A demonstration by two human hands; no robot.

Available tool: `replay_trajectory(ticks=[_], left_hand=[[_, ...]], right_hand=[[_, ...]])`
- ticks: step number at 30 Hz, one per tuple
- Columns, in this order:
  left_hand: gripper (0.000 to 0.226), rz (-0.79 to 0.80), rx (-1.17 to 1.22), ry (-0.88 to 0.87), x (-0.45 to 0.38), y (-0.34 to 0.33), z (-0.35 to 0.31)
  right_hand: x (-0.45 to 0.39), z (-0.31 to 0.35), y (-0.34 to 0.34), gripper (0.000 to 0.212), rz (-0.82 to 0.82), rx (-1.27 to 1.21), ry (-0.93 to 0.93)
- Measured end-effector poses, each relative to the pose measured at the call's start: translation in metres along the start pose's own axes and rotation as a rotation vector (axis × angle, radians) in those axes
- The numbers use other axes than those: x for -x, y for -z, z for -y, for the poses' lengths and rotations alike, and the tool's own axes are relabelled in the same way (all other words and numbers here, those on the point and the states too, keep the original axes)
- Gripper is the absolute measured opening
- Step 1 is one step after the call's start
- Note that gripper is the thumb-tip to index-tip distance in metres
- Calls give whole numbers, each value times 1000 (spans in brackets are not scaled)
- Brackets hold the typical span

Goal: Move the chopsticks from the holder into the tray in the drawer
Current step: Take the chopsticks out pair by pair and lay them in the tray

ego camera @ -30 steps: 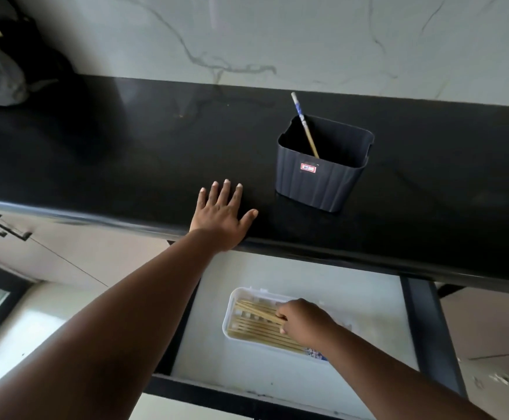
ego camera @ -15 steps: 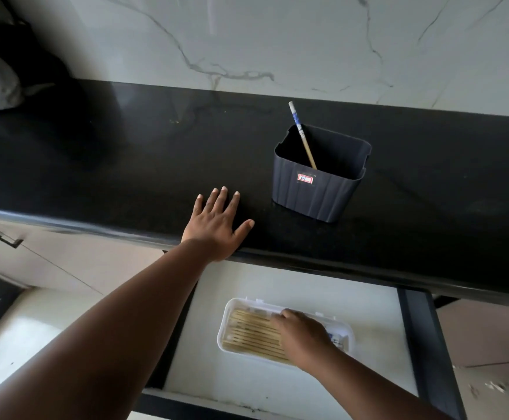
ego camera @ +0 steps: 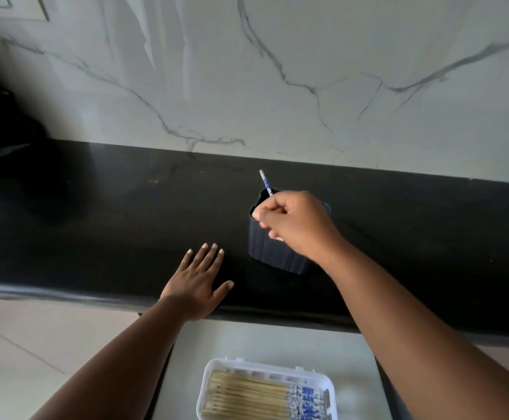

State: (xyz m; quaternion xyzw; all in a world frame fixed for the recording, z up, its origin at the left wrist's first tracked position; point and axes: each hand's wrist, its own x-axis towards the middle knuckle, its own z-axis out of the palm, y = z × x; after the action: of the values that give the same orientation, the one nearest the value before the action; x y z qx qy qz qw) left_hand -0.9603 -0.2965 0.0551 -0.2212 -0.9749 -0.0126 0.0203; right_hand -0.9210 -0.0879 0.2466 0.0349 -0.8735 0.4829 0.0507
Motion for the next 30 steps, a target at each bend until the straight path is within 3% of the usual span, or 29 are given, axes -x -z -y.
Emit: replay_trajectory(ticks=[2, 6, 9, 14, 19, 24, 26, 27, 30], left_hand=[[82, -4, 27, 1, 0, 0, 1], [83, -5, 48, -2, -1, 1, 2], [84, -10, 55, -2, -1, 1, 2], [85, -35, 77, -7, -1, -1, 4], [85, -50, 88, -16, -1, -2, 3], [82, -103, 74, -58, 6, 10, -2], [78, 29, 25, -75, 10, 34, -8], [81, 9, 7, -87, 8, 45, -10], [95, -266, 64, -100, -13, 89, -9]], right_hand=[[-27, -9, 9, 17, -61, 219, -30], [-70, -38, 4, 28, -17, 557, -214], [-90, -52, -3, 34, 32, 596, -317], [-105, -61, -12, 13, 29, 596, -376], [-104, -52, -3, 9, -5, 476, -362], [-96, -2, 44, 12, -166, 48, -237], [-87, 24, 65, 8, -186, -118, -219], [-82, 36, 74, 10, -183, -185, -213], [-68, 64, 92, 16, -173, -297, -193]])
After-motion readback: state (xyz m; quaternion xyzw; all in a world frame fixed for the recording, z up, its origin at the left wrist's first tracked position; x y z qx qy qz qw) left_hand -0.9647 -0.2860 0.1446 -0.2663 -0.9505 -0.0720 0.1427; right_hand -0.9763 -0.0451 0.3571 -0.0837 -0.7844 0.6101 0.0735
